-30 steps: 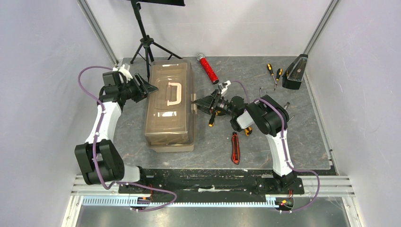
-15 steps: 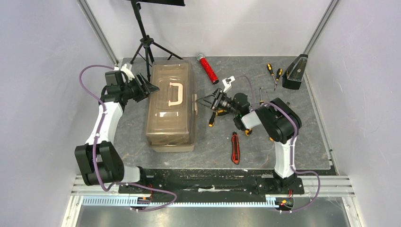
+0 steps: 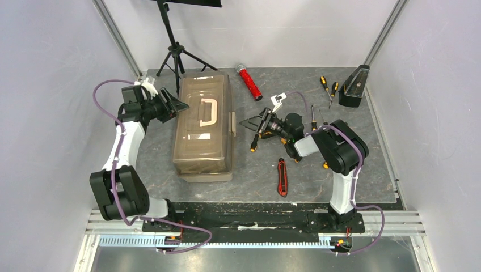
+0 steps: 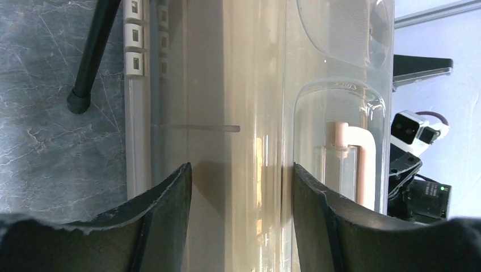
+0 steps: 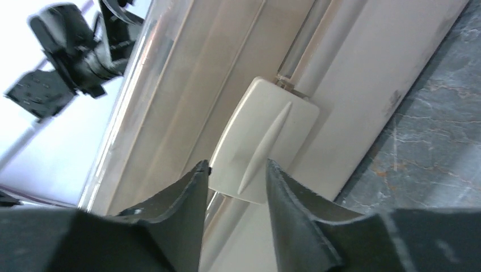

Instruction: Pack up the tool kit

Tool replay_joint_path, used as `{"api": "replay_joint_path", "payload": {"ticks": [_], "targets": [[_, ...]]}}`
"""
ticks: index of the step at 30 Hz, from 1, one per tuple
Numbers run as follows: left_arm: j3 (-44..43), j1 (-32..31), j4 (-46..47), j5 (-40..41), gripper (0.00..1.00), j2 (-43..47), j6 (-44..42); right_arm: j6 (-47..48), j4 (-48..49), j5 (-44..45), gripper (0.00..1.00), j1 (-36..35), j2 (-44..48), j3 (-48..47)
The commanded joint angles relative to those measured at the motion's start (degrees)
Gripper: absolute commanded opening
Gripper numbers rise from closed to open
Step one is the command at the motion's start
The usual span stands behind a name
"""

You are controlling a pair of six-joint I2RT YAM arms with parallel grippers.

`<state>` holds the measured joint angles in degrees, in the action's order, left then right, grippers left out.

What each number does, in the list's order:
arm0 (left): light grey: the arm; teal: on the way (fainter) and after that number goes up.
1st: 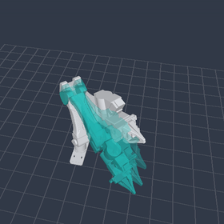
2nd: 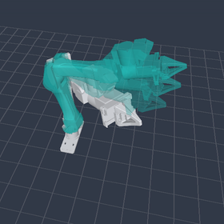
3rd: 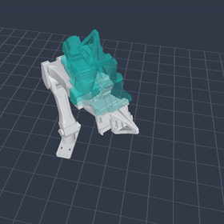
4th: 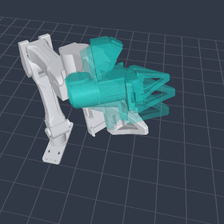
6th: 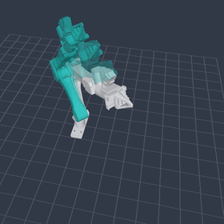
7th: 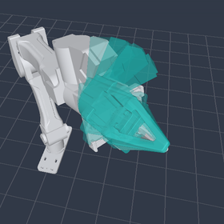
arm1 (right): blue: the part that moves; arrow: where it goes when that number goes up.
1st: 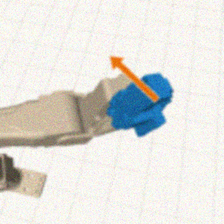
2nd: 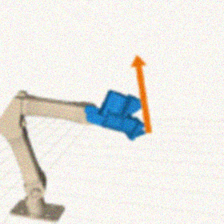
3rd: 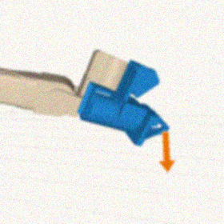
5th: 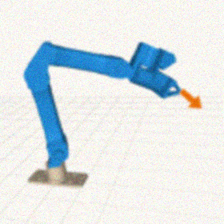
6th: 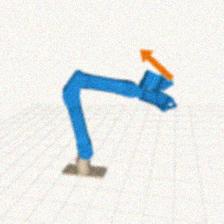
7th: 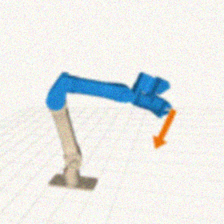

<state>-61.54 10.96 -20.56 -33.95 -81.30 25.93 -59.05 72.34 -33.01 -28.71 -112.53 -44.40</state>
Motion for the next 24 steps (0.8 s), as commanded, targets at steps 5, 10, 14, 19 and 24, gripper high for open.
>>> {"api": "replay_joint_path", "payload": {"ticks": [5, 10, 14, 19, 24], "targets": [[7.09, 3.64, -11.26, 10.22, 0.47, -10.54, -2.29, -11.87, 16.75, -1.91, 0.56, -0.12, -6.57, -2.09], [7.13, 3.93, -11.13, 8.12, 0.46, -11.83, -2.38, -15.28, 19.13, -2.87, 0.59, -0.94, -9.69, -5.58], [7.31, 4.19, -11.17, 6.81, 0.45, -12.57, -2.29, -15.88, 18.19, -2.34, 0.61, -2.04, -11.38, -7.79], [7.13, 4.83, -11.52, 6.97, 0.44, -13.06, -2.47, -19.16, 20.20, -2.17, 0.62, -2.59, -14.55, -10.00], [6.88, 5.12, -11.69, 7.35, 0.43, -13.57, -2.56, -19.93, 20.63, -1.66, 0.63, -2.66, -15.84, -9.98]]}}
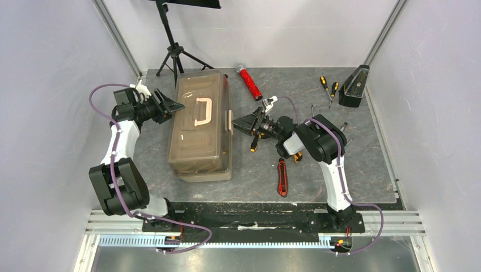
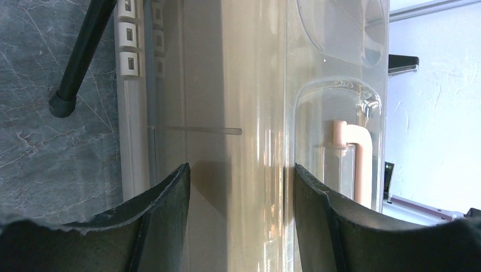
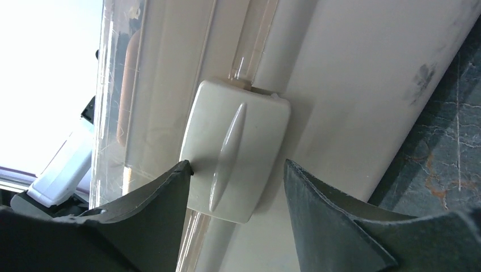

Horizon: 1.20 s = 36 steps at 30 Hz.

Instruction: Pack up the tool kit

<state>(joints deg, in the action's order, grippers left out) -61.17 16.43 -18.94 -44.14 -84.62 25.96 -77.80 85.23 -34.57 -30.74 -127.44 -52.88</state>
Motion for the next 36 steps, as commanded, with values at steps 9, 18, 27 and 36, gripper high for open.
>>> {"api": "replay_joint_path", "payload": {"ticks": [9, 18, 27, 36], "targets": [[6.32, -0.18, -13.23, 16.77, 0.43, -12.36, -2.66, -6.46, 13.76, -1.96, 0.63, -2.03, -5.59, -6.39], [6.76, -0.59, -12.88, 17.03, 0.42, -12.51, -2.58, -10.74, 21.49, -1.91, 0.62, -2.74, -7.59, -9.10], [6.76, -2.43, -13.05, 16.81, 0.42, -11.89, -2.66, -13.06, 27.01, -0.76, 0.52, -2.78, -6.15, -11.84], [6.42, -2.98, -13.79, 20.07, 0.39, -10.81, -2.99, -11.88, 27.01, -2.03, 0.37, -2.53, -2.14, -10.21]]}}
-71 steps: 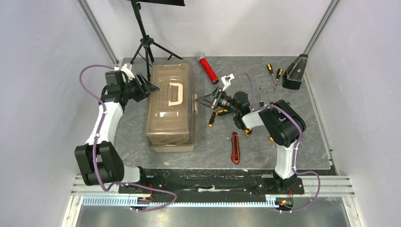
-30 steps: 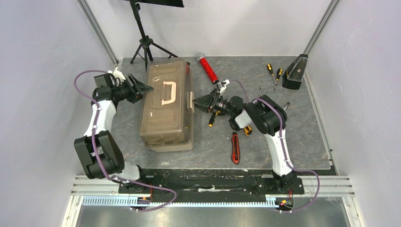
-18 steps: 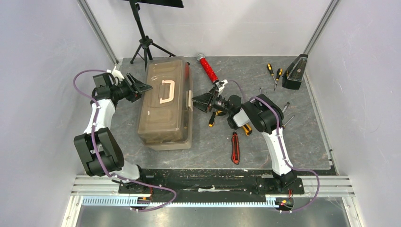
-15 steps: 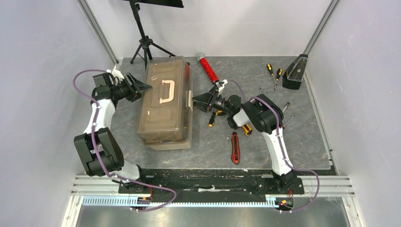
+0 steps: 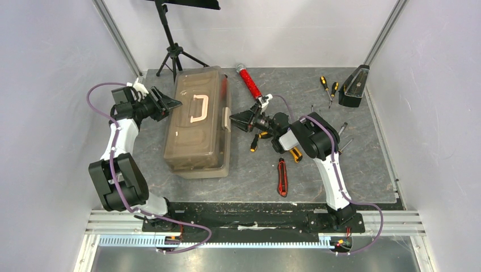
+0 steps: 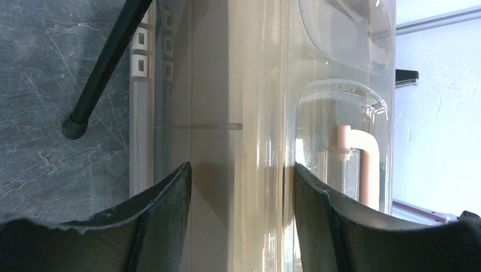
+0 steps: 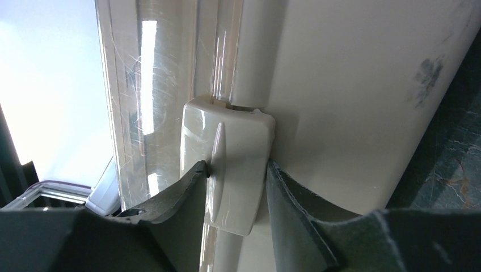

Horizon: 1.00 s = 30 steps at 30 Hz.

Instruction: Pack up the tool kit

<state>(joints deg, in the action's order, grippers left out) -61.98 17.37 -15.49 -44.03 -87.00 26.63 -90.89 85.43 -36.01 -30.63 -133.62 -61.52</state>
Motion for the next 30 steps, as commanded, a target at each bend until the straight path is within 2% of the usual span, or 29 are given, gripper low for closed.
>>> {"api": "replay_joint_path", "payload": {"ticks": [1, 12, 24, 27, 29, 30], "targets": [[7.14, -4.04, -17.46, 20.65, 0.39, -8.32, -3.78, 1.45, 26.81, -0.77, 0.37, -2.44, 4.59, -1.17], [6.36, -4.96, -19.32, 28.32, 0.34, -6.49, -4.51, 3.09, 26.90, -3.23, 0.32, -0.48, 10.96, 2.64], [5.99, -4.84, -19.49, 28.61, 0.31, -6.84, -4.48, 5.14, 26.90, -4.86, 0.26, 0.90, 13.73, 6.76], [6.28, -4.01, -18.81, 26.82, 0.31, -7.63, -4.22, 5.31, 26.92, -4.12, 0.32, 1.56, 13.69, 8.07], [6.66, -2.47, -17.81, 22.96, 0.31, -8.89, -3.58, 5.58, 26.83, -3.35, 0.44, 2.47, 13.20, 10.08], [6.65, -1.82, -17.49, 21.81, 0.31, -9.59, -3.36, 5.89, 26.85, -3.12, 0.46, 2.88, 12.89, 11.17]]}}
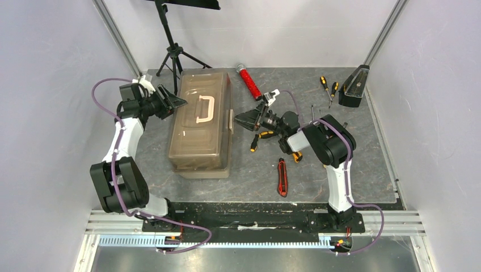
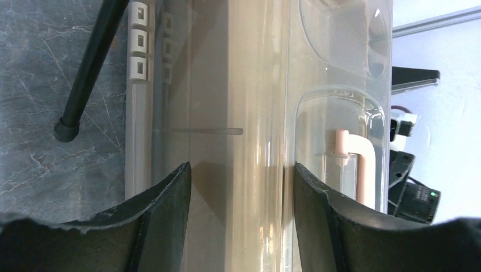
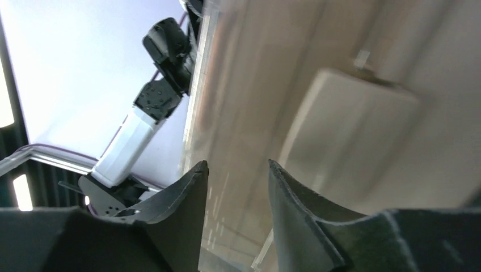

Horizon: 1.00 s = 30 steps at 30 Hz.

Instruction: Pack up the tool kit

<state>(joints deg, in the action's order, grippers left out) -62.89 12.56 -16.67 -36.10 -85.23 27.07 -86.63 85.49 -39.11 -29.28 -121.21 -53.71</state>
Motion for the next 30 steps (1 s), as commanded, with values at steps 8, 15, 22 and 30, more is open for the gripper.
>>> {"api": "replay_joint_path", "payload": {"ticks": [8, 15, 22, 30], "targets": [[7.57, 3.69, -16.12, 11.19, 0.30, -14.16, -4.04, 2.48, 26.74, 1.29, 0.72, 1.94, -4.00, 4.76], [7.70, 3.79, -16.21, 9.84, 0.29, -15.26, -4.38, -0.18, 26.76, 2.08, 0.75, -0.08, -8.56, -2.07], [7.61, 3.75, -16.28, 9.87, 0.28, -16.08, -4.48, -2.81, 26.70, 3.83, 0.76, -1.90, -12.37, -9.14], [7.01, 3.81, -16.36, 8.40, 0.25, -18.19, -4.70, -3.63, 26.74, 3.42, 0.76, -3.02, -13.85, -11.60]]}}
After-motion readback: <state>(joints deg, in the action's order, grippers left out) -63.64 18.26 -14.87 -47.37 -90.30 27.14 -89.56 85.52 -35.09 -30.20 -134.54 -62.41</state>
